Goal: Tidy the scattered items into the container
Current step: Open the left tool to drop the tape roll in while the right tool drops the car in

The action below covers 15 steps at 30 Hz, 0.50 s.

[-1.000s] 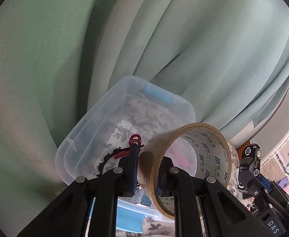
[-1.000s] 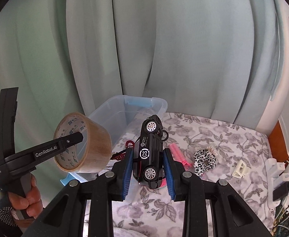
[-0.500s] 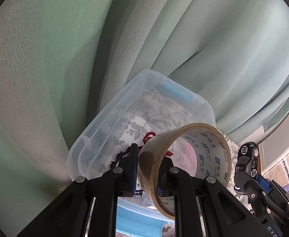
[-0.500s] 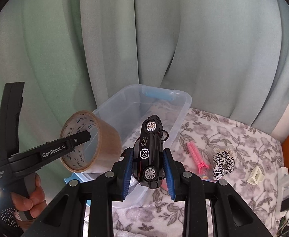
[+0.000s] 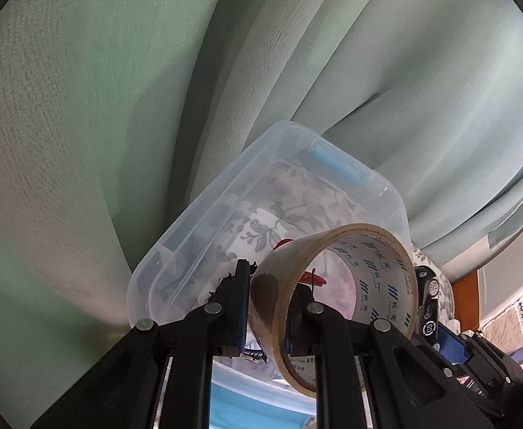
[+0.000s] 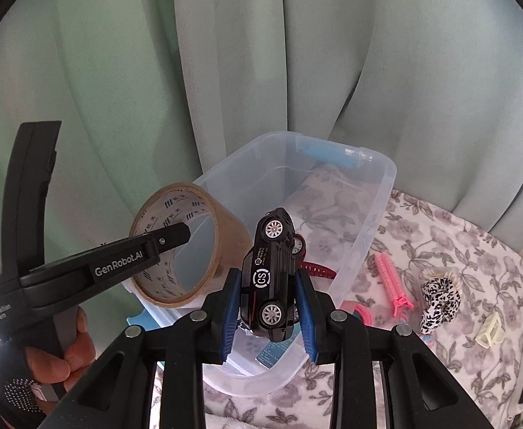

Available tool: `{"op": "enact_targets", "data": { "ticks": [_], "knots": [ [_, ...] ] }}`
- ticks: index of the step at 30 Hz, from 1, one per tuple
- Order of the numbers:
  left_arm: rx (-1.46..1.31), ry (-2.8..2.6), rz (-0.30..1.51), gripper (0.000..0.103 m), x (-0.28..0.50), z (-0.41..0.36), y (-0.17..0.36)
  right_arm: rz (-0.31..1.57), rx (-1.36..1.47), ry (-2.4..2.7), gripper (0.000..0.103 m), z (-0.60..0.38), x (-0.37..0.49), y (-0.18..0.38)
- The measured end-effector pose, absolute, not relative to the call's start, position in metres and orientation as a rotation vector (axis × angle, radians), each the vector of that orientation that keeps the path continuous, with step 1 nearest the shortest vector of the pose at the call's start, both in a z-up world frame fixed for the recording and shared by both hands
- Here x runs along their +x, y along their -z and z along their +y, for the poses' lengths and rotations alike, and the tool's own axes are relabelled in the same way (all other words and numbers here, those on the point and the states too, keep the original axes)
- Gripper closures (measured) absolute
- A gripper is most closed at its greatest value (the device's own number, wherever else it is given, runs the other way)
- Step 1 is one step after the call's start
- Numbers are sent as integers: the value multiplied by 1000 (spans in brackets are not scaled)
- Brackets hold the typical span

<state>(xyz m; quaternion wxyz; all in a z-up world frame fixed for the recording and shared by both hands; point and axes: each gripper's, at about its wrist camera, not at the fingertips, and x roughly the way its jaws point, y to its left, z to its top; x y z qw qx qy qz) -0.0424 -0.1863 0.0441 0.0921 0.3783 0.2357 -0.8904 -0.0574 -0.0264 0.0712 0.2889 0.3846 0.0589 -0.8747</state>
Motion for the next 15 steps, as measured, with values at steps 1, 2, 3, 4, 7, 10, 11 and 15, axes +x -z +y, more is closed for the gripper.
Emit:
{"op": "enact_targets", "data": {
  "ticks": [1, 2, 3, 4, 7, 10, 11, 15],
  "knots": [
    [1124, 2640, 695, 88, -43, -186, -44, 160, 1038, 2326, 71, -29, -60, -68],
    [1125, 2638, 694, 88, -44, -187, -43, 166, 1047, 2324, 71, -30, -61, -65],
    [1127, 2636, 696, 88, -45, -187, -42, 170, 1053, 2320, 71, -31, -62, -63],
    [1130, 2635, 698, 88, -45, -188, -42, 173, 1058, 2316, 71, -32, -64, -61],
    [1143, 2626, 684, 82, -47, -186, -40, 206, 1077, 2315, 70, -34, -64, -55],
    [1160, 2626, 694, 76, -48, -185, -38, 204, 1104, 2310, 70, -34, -69, -48],
    [1163, 2627, 707, 70, -48, -185, -38, 206, 1110, 2309, 70, -33, -70, -46],
    [1178, 2644, 718, 60, -49, -182, -39, 216, 1102, 2297, 66, -32, -68, -47]
  ]
}}
